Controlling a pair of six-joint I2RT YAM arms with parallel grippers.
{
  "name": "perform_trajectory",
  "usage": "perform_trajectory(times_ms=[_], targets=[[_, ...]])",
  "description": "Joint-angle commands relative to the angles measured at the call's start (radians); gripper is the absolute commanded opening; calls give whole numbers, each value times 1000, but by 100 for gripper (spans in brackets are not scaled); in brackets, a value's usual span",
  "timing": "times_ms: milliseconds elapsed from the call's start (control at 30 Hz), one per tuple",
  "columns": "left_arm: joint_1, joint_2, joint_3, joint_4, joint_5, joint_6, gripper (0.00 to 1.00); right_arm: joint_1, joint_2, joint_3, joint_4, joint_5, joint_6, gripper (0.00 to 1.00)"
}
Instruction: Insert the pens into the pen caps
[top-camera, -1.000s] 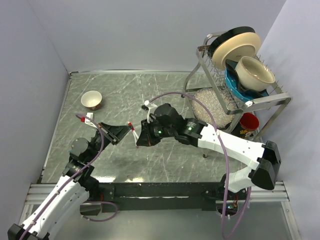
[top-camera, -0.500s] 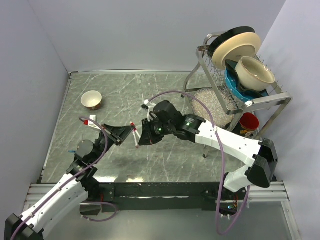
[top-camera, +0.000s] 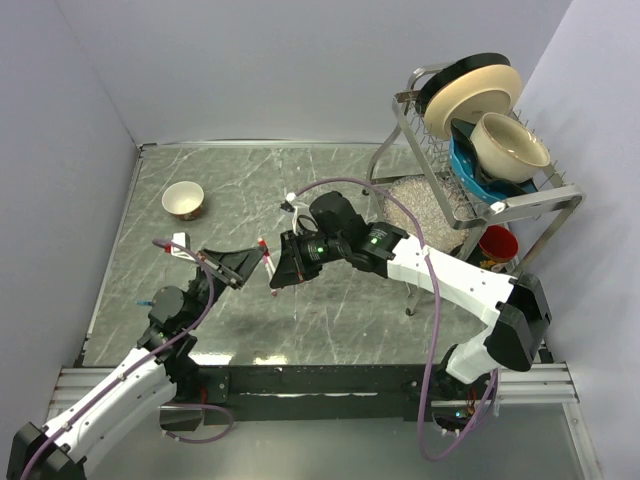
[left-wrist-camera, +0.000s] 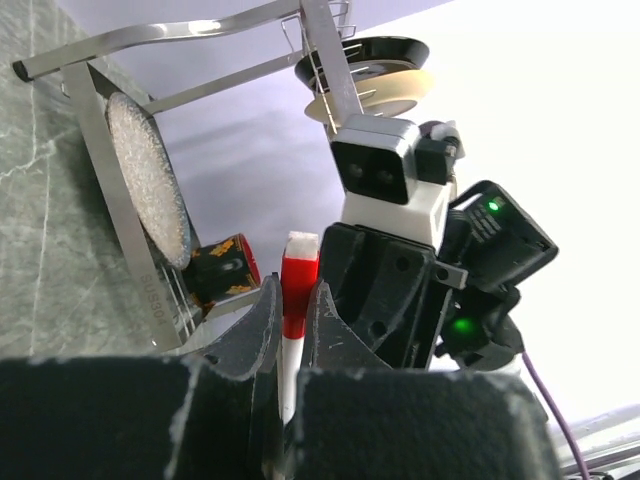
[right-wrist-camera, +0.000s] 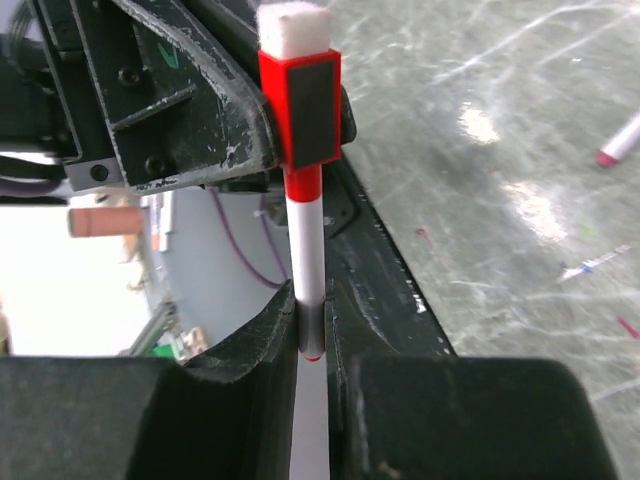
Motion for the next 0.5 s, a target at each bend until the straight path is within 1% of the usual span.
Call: perform_trajectory(times_ms=[0,133,200,267,300,333,367,400,433,467], targets=[[-164,-36,-28,-4,530,-74,1,-136,42,55,600,225,38,0],[-167,-34,18,-57,520,-51,1,-133,55,81,577,193,6,0],[-167,-42,85,-174,506,1,1,-119,42,64,568,190,-12,0],[-167,-33,142,-273,446,52,1,-99,35,61,537,190,-41,0],[-167,-23,221,-395,420,116,1,-90,24,58,488,202,-54,0],[-166,-10,260,-456,365,150,1,-81,18,58,462,222,-65,0],[-166,27,295,-496,342,179,1,-67,7,44,437,252,-78,2],[-166,47,370,-599,305,234,1,-61,-14,29,405,269,-82,6],[-164,69,403,-631,279,264,1,-55,-33,9,399,285,-80,14],[-166,117,433,-659,226,290,1,-53,-51,-37,397,288,-74,28]])
